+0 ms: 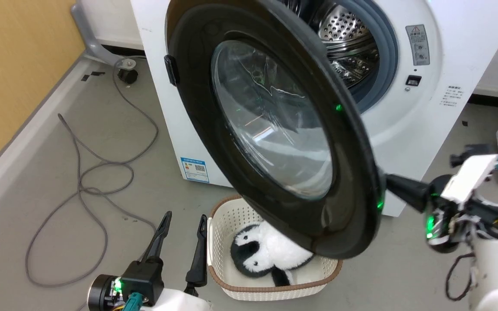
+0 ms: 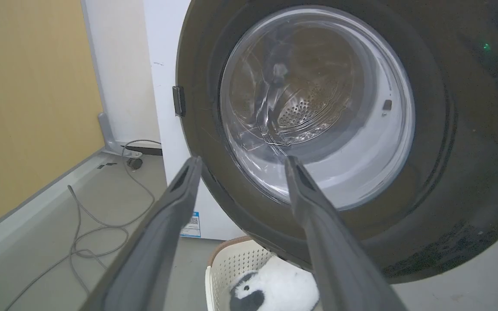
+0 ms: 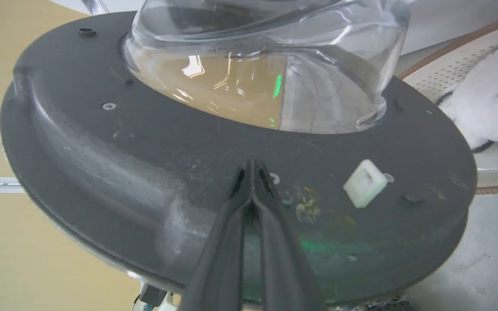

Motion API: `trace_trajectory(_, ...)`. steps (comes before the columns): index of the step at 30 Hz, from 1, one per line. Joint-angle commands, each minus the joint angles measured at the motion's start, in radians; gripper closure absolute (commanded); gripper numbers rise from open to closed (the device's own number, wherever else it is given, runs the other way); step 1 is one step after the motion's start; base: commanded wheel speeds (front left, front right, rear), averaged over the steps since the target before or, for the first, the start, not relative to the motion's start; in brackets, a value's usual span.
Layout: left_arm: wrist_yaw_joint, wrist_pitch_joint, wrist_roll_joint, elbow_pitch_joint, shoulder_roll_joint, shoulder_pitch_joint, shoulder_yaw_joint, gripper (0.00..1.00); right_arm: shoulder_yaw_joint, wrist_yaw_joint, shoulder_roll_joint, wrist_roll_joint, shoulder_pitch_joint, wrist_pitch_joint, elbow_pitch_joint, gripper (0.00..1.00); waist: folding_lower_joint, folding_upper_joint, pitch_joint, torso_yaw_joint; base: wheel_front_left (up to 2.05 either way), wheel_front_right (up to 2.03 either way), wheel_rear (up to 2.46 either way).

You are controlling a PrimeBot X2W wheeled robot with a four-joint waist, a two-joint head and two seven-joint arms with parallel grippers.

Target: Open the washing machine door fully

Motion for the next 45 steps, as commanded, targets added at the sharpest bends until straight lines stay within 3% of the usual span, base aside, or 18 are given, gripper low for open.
trace_trajectory(1, -0.007, -0.006, 0.004, -0.001, 0.002, 0.011, 0.001, 0.00, 0.035, 0.001, 0.009, 0.033, 0.035, -0.007, -0.006, 1.00, 0.0001, 0.0000, -0.003, 0.001, 0.00, 0.00, 0.00)
trace_trajectory(9, -0.009, -0.006, 0.005, -0.001, 0.002, 0.012, 0.000, 0.00, 0.267, 0.001, 0.010, 0.239, 0.114, -0.080, -0.057, 1.00, 0.0001, 0.0000, -0.012, 0.014, 0.00, 0.00, 0.00)
trace_trajectory(16, -0.008, -0.006, 0.004, 0.001, 0.002, 0.019, -0.007, 0.00, 0.456, 0.001, 0.010, 0.355, 0.194, -0.146, -0.129, 1.00, 0.0001, 0.0000, -0.018, 0.037, 0.00, 0.00, 0.00)
trace_trajectory(30, -0.005, -0.006, 0.005, 0.003, 0.002, 0.021, 0.000, 0.00, 0.609, 0.001, 0.010, 0.423, 0.246, -0.236, -0.191, 1.00, 0.0001, 0.0000, -0.027, 0.060, 0.00, 0.00, 0.00)
trace_trajectory(36, 0.000, -0.006, -0.001, 0.000, 0.002, 0.023, 0.003, 0.00, 0.591, 0.001, -0.029, 0.314, 0.242, -0.342, -0.287, 1.00, 0.0001, 0.0000, -0.034, 0.034, 0.00, 0.00, 0.00)
trace_trajectory(42, 0.003, -0.006, -0.011, -0.005, 0.002, 0.010, 0.004, 0.00, 0.637, 0.001, -0.179, -0.095, 0.257, -0.638, -0.492, 1.00, 0.0001, 0.0000, -0.025, 0.002, 0.00, 0.00, 0.00)
trace_trajectory(45, 0.004, -0.006, -0.012, -0.005, 0.002, 0.005, 0.002, 0.00, 0.666, 0.001, -0.261, -0.306, 0.285, -0.813, -0.520, 1.00, 0.0001, 0.0000, -0.024, -0.011, 0.00, 0.00, 0.00)
